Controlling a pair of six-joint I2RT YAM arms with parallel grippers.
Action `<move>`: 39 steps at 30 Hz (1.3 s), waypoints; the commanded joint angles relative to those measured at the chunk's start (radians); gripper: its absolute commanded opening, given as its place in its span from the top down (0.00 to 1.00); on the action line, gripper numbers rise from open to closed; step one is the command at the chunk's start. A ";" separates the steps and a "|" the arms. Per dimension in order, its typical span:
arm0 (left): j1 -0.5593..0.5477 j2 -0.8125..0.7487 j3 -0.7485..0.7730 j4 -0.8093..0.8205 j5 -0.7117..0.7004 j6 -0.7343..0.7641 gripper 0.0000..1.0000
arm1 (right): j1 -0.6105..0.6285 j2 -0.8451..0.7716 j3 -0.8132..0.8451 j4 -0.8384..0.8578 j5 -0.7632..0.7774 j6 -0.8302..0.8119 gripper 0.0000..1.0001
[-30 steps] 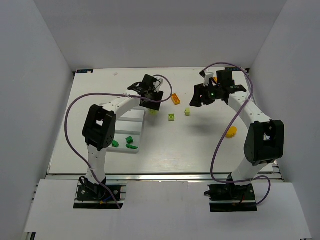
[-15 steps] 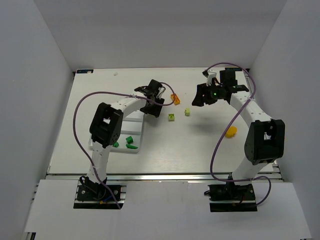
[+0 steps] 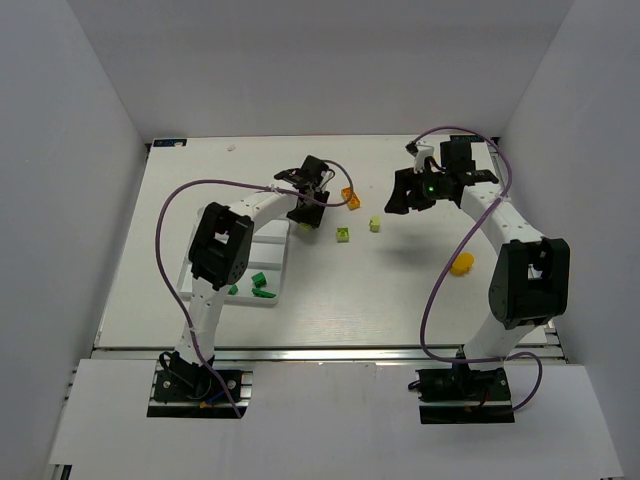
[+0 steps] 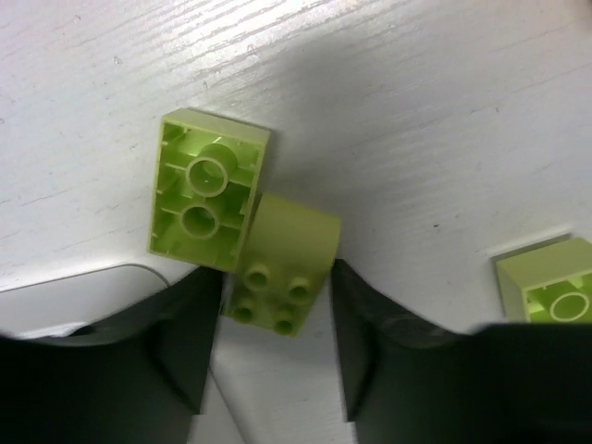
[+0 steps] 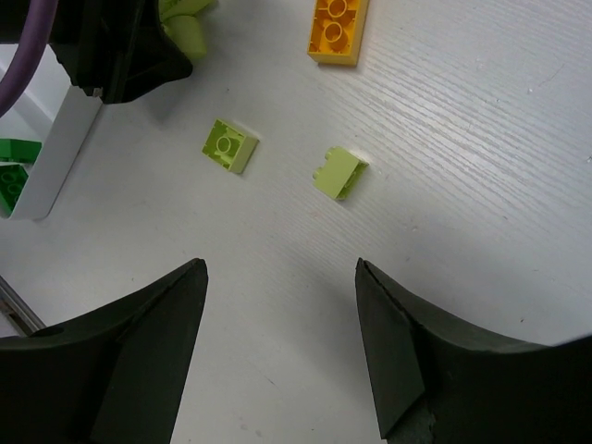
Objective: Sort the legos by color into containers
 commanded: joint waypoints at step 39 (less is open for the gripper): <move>0.083 -0.564 -0.599 0.179 -0.094 -0.317 0.71 | 0.133 -0.006 0.002 -0.048 -0.013 -0.234 0.28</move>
